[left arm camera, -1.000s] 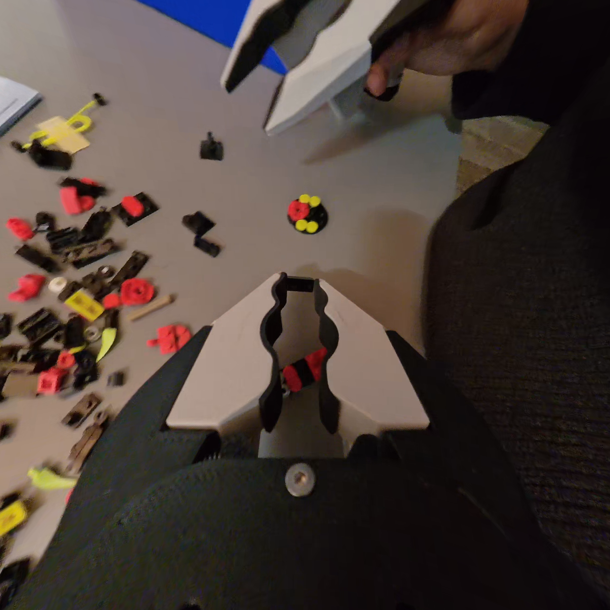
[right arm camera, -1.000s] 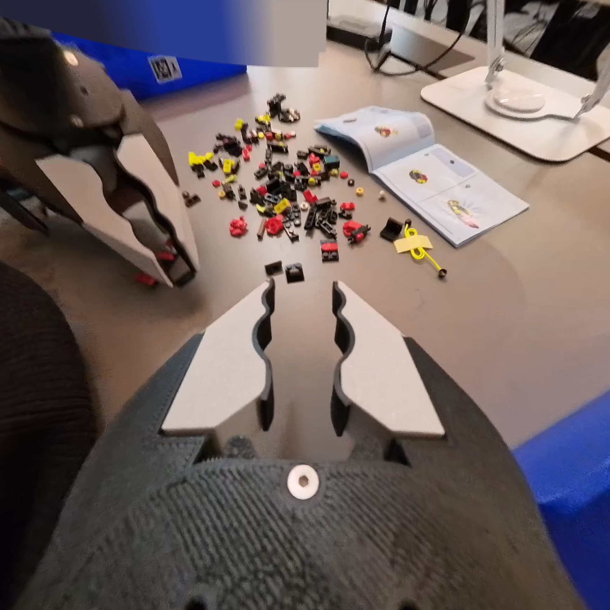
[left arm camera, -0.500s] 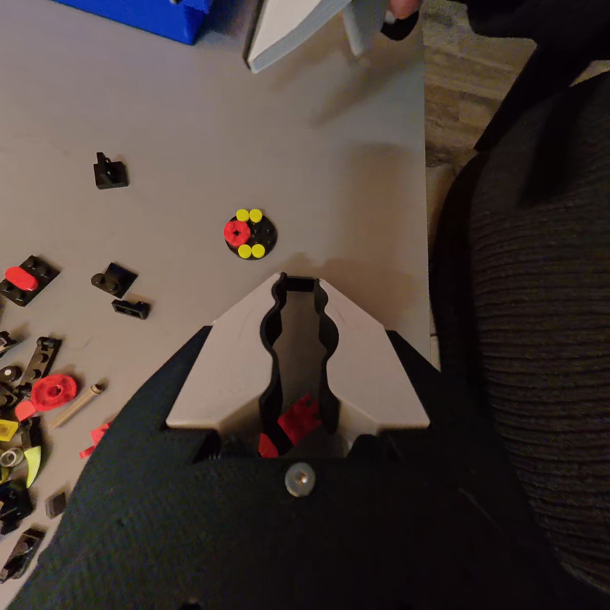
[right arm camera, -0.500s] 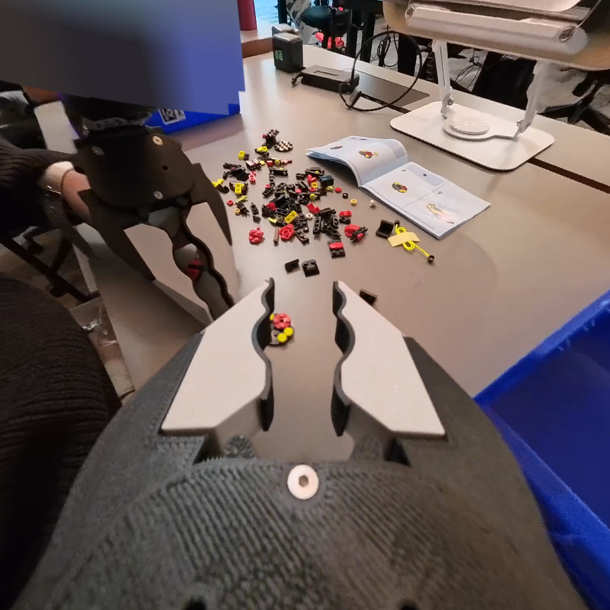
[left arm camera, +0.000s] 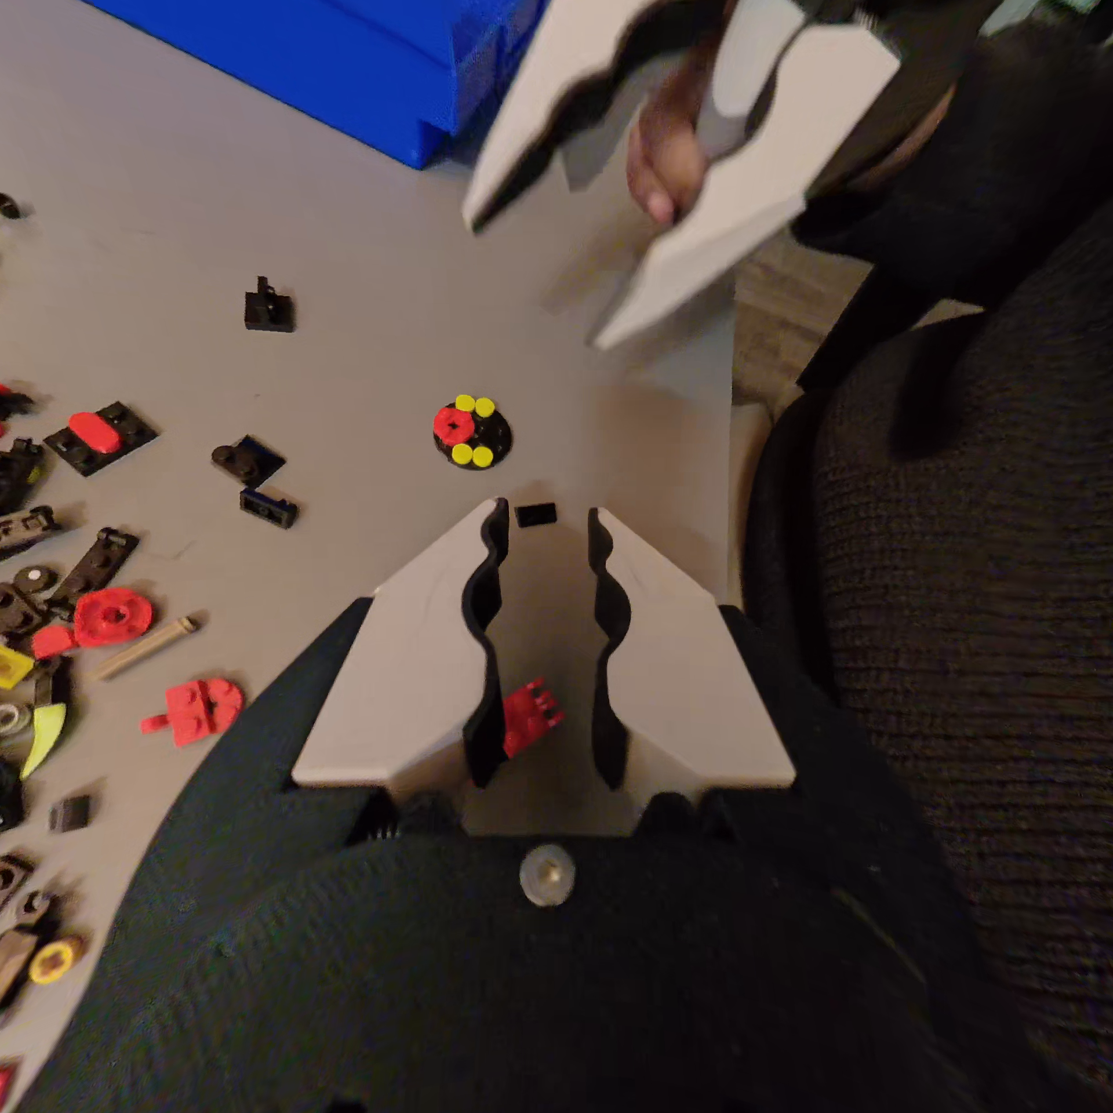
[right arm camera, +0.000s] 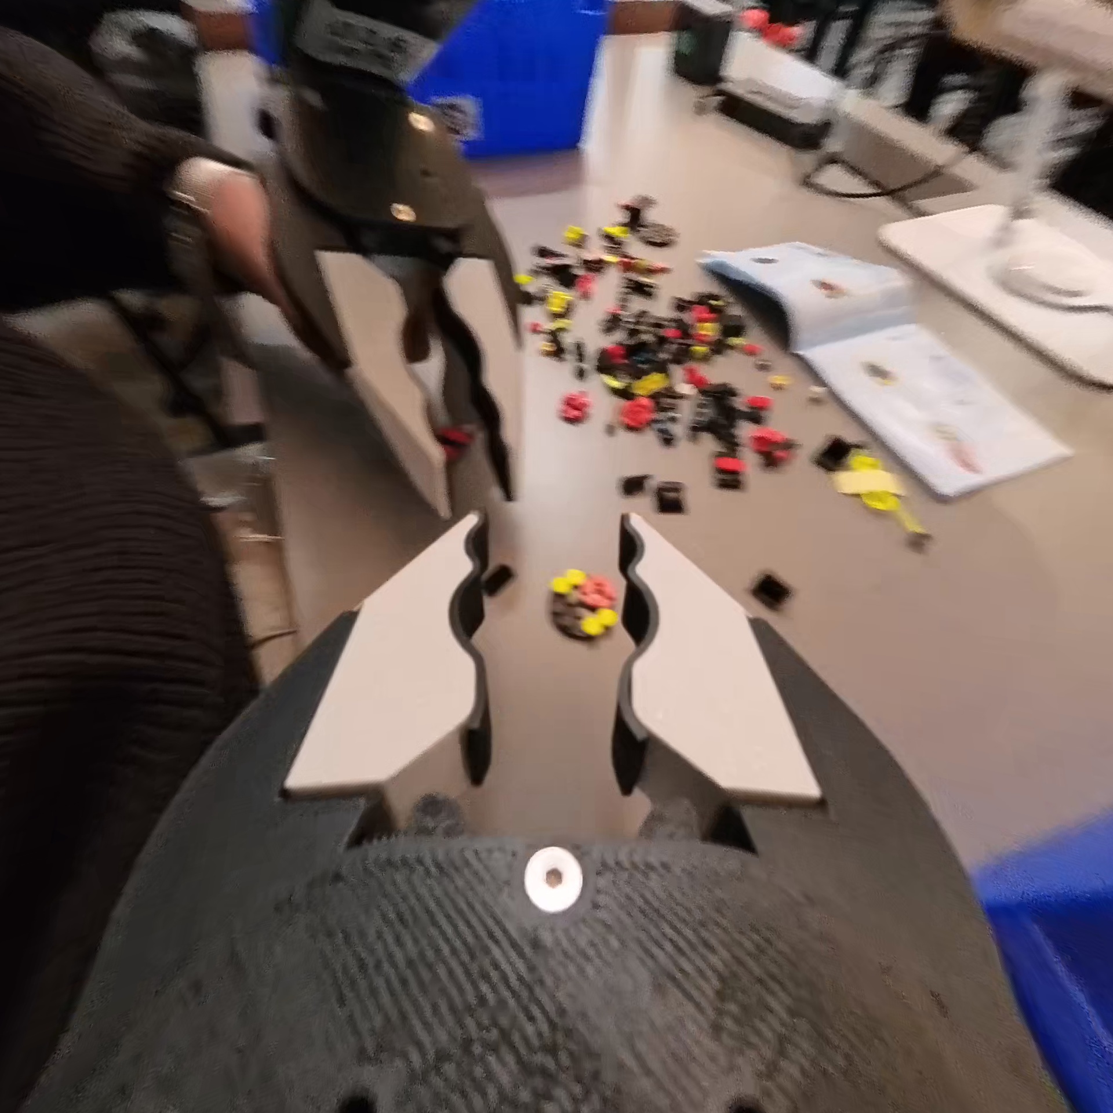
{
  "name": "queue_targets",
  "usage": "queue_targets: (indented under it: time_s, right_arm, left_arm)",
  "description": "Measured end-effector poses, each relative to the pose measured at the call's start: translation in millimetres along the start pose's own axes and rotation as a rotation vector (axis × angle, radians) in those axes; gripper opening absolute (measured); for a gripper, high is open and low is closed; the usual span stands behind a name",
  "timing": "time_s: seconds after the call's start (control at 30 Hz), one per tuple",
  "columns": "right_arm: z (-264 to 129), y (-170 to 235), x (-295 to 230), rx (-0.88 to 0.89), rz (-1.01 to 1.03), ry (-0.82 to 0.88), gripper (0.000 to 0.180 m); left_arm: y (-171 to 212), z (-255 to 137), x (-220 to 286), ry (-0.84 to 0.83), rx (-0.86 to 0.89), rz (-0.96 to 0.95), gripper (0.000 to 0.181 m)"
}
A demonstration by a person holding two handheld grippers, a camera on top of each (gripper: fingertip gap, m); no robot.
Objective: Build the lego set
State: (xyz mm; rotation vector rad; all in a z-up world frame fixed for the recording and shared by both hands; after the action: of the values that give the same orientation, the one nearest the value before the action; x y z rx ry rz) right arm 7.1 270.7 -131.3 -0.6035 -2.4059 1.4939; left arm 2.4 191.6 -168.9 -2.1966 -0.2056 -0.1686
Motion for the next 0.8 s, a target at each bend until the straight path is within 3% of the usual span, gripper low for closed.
queue_targets:
  time_s: [0.1, 0.3, 0.53, 0.8]
  right_arm:
    - [9.7, 1.8, -18.1, -0.017, 0.029, -0.182, 0.040]
    - [29.3, 24.2, -16.8, -0.220, -0.163, -0.187, 0.029]
    - [35.2, 24.7, -34.5, -0.234, -0.237, -0.365, 0.034]
    - [47.3, 33.8, -24.8, -0.308, -0.228, -0.372, 0.030]
  left_arm:
    - [-1.9, -7.6, 2.3, 0.014, 0.044, -0.045, 0.025]
    - [3.1, -21.0, -0.2, -0.051, 0.092, -0.077, 0.024]
    - [9.2, -34.0, -5.1, -0.110, 0.126, -0.128, 0.024]
    - [8.5, -36.5, -0.4, -0.098, 0.140, -0.125, 0.024]
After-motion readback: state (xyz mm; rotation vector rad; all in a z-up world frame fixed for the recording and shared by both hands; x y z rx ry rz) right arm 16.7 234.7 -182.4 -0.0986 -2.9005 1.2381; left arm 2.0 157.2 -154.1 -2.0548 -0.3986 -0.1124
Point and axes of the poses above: each gripper's, where its closed fingertips meet, z out along the fingers, y out of its underside, x = y × z across the jaws, the point moved 3 cm from there along -z, back along the fingers, and after that the axes turned 9 degrees about -y, right-handed, at the moved point
